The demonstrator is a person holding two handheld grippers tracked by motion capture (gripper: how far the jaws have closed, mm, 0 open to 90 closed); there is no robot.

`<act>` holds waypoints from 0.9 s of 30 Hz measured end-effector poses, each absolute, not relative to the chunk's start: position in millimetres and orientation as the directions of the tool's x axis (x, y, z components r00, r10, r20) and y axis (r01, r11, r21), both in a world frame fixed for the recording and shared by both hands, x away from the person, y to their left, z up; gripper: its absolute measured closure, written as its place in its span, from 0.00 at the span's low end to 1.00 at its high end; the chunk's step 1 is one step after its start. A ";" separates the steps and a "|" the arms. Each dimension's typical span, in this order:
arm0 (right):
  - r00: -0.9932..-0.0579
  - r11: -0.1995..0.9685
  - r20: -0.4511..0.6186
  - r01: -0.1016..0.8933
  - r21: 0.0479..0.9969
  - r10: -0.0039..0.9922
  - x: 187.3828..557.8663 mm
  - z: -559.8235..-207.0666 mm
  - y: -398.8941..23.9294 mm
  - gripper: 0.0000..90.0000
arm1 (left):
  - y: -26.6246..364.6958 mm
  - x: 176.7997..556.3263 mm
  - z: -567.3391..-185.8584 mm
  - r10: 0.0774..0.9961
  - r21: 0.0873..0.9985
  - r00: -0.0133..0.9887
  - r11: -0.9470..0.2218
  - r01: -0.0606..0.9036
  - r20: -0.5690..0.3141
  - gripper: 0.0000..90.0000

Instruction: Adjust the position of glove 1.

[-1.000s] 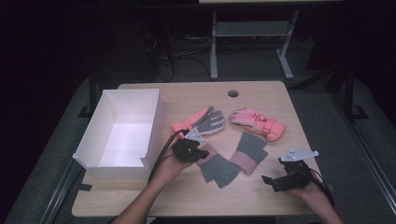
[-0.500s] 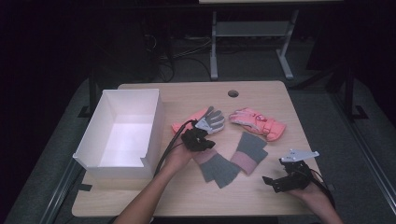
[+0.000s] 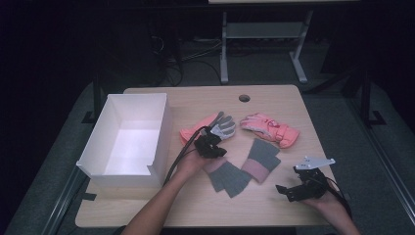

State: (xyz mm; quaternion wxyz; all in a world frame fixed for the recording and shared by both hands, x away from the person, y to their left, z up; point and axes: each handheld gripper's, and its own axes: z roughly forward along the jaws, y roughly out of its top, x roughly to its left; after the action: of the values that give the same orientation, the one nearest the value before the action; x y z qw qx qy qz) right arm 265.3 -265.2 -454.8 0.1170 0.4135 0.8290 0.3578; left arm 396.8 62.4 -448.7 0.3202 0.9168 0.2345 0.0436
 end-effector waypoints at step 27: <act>-0.699 0.422 0.110 0.541 0.728 0.706 257.4 -446.3 -246.0 0.27 | 106.8 350.1 -446.5 0.504 0.574 0.859 -0.679 0.458 -0.091 1.00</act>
State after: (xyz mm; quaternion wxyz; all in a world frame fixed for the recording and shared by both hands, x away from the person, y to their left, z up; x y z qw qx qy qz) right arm 257.4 -246.0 -446.3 0.1068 0.3726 0.8364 0.3876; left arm 350.1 106.8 -446.5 0.3028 0.9153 0.2628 0.0374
